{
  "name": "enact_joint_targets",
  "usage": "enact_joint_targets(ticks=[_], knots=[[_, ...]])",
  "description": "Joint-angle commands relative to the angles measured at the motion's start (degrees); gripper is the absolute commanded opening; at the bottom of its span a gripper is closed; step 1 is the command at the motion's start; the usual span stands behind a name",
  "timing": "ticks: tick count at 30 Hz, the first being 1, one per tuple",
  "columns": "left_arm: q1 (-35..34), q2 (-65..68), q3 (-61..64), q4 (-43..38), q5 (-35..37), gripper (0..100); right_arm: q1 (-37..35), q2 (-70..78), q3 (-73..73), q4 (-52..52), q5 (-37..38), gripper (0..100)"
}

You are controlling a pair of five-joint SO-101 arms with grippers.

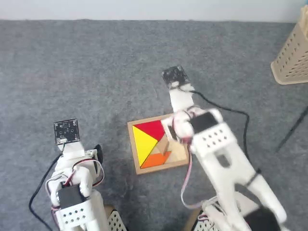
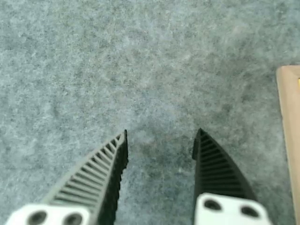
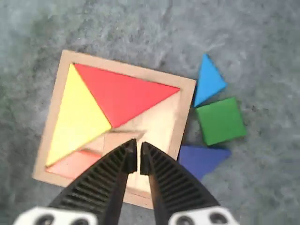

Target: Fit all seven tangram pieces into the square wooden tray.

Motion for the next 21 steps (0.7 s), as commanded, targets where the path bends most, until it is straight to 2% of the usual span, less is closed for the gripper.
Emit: enact_joint_targets(ticks=[1,5,13,21], knots=[[0.1,-0.9,-0.7,0.3,-0.3,22,-3.6,-7.4,13.1,-10.2,12.0,0.7],[0.1,-0.9,-0.7,0.3,-0.3,22,-6.4,-7.4,19.9,-16.4,14.3,0.7],[0.1,-0.9,-0.7,0.3,-0.3,22,-6.8,-6.5,20.3,-16.3,13.3,0.6],[0.1,-0.9,-0.7,0.3,-0.3,22,-7.8,5.0,15.6,-16.3,13.4,0.6]])
